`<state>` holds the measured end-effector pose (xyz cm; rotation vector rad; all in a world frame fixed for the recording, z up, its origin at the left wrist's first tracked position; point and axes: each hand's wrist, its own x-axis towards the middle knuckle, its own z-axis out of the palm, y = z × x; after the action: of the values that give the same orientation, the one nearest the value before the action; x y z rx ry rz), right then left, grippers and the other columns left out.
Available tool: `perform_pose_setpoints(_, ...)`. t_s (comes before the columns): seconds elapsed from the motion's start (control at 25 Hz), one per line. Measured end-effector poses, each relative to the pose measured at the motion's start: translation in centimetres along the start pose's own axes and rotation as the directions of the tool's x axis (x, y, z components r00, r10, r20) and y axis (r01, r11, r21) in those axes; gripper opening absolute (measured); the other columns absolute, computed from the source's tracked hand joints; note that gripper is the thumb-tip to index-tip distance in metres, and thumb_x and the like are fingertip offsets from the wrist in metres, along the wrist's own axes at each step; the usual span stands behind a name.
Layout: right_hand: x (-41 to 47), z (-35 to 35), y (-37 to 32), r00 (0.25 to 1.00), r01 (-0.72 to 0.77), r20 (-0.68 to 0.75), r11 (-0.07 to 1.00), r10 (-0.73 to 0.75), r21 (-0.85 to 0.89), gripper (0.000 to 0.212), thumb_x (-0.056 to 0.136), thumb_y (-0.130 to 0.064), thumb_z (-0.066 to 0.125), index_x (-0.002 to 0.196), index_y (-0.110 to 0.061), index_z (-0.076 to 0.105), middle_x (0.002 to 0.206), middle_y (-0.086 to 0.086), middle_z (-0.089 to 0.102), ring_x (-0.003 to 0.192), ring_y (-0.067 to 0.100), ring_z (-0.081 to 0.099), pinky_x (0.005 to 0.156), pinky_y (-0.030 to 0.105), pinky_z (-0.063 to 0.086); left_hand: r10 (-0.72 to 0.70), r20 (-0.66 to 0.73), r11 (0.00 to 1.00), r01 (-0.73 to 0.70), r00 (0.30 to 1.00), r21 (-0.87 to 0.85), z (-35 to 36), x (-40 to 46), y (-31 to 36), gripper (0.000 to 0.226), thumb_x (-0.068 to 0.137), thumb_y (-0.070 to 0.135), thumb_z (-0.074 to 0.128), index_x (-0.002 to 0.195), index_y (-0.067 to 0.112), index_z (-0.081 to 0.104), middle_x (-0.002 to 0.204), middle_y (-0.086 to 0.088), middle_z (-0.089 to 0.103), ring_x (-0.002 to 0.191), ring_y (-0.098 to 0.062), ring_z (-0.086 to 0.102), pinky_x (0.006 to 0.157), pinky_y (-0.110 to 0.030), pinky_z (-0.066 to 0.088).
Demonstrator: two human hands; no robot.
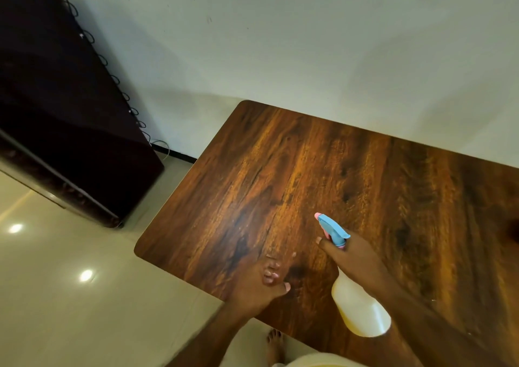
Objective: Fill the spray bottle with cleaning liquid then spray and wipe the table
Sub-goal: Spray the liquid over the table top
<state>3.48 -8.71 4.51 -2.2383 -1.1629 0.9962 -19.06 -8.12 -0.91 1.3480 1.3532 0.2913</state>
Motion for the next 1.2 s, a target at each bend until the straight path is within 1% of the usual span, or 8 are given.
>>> perform_pose_setpoints(0.32,-0.7,-1.6,-0.3,0.998,0.047,0.043,0.985,-0.055,0.166,0.026,0.076,-0.045,0.075,0.080,-0.031,0.054,0.075,-0.009,0.060,0.070,0.011,0.060,0.065,0.021,0.044,0.066,-0.002,0.998,-0.066,0.998,-0.022,0.0,0.2,1.2,0.025,0.080,0.039,0.076,0.103,0.043,0.065,0.101,0.019,0.070,0.095,0.000,0.067,0.086,-0.025,0.057)
perform_pose_setpoints(0.4,-1.4,-3.5,-0.2,0.992,0.015,0.120,0.958,-0.051,0.286,0.019,0.082,-0.042,0.074,0.094,-0.032,0.063,0.087,-0.008,0.068,0.081,0.013,0.067,0.069,0.021,0.052,0.125,-0.057,0.981,-0.132,0.990,-0.142,-0.4,-0.5,2.9,0.018,0.087,0.035,0.072,0.104,0.041,0.068,0.103,0.018,0.072,0.095,0.000,0.068,0.085,-0.032,0.059)
perform_pose_setpoints(0.52,-2.2,-6.8,0.2,0.988,-0.106,0.152,0.879,0.039,0.465,0.044,0.087,-0.043,0.071,0.127,-0.027,0.060,0.109,0.005,0.066,0.101,0.025,0.064,0.099,0.042,0.053,0.211,-0.031,0.890,-0.205,0.977,-0.407,-1.2,-1.1,5.8,0.016,0.091,0.031,0.066,0.106,0.034,0.071,0.107,0.006,0.075,0.093,-0.012,0.073,0.071,-0.027,0.060)
perform_pose_setpoints(0.6,-2.6,-8.8,0.0,0.991,-0.114,0.126,0.836,0.054,0.537,0.046,0.087,-0.042,0.069,0.128,-0.025,0.058,0.105,0.009,0.063,0.094,0.028,0.061,0.095,0.046,0.051,0.225,-0.005,0.868,-0.203,0.974,-0.453,-1.5,-1.0,7.1,0.018,0.090,0.027,0.066,0.107,0.028,0.071,0.106,-0.002,0.076,0.095,-0.019,0.074,0.074,-0.029,0.060)
perform_pose_setpoints(0.72,-3.0,-10.4,-0.4,0.995,-0.062,0.100,0.839,0.010,0.540,0.036,0.089,-0.042,0.067,0.121,-0.027,0.061,0.093,0.007,0.064,0.077,0.021,0.062,0.077,0.036,0.054,0.225,0.034,0.881,-0.188,0.974,-0.435,-0.8,-0.7,7.7,0.019,0.092,0.018,0.067,0.110,0.020,0.071,0.106,-0.005,0.076,0.100,-0.021,0.073,0.089,-0.040,0.056)
perform_pose_setpoints(0.88,-3.5,-11.9,0.4,0.996,-0.047,0.085,0.782,-0.008,0.622,0.039,0.070,-0.053,0.079,0.103,-0.033,0.070,0.080,0.005,0.069,0.058,0.013,0.062,0.060,0.028,0.054,0.200,0.069,0.898,-0.155,0.977,-0.412,0.6,-0.9,7.4,0.020,0.091,0.010,0.067,0.109,0.017,0.072,0.104,-0.005,0.076,0.099,-0.024,0.073,0.093,-0.042,0.055)
perform_pose_setpoints(1.08,-4.1,-12.4,2.3,0.991,-0.085,0.134,0.800,0.006,0.594,0.056,0.068,-0.056,0.076,0.115,-0.029,0.064,0.082,0.007,0.069,0.059,0.016,0.061,0.066,0.032,0.054,0.215,0.071,0.934,-0.184,0.974,-0.307,1.3,-1.5,8.0,0.016,0.090,0.017,0.070,0.105,0.023,0.073,0.100,0.000,0.077,0.092,-0.018,0.073,0.091,-0.042,0.056)
perform_pose_setpoints(1.2,-4.5,-12.3,2.5,0.993,-0.036,0.110,0.821,-0.033,0.570,0.048,0.077,-0.054,0.074,0.118,-0.031,0.062,0.077,-0.002,0.070,0.061,0.015,0.062,0.064,0.029,0.054,0.254,0.081,0.915,-0.213,0.964,-0.342,1.8,-2.0,9.4,0.013,0.087,0.022,0.073,0.099,0.026,0.075,0.094,-0.001,0.076,0.085,-0.018,0.072,0.081,-0.037,0.058)
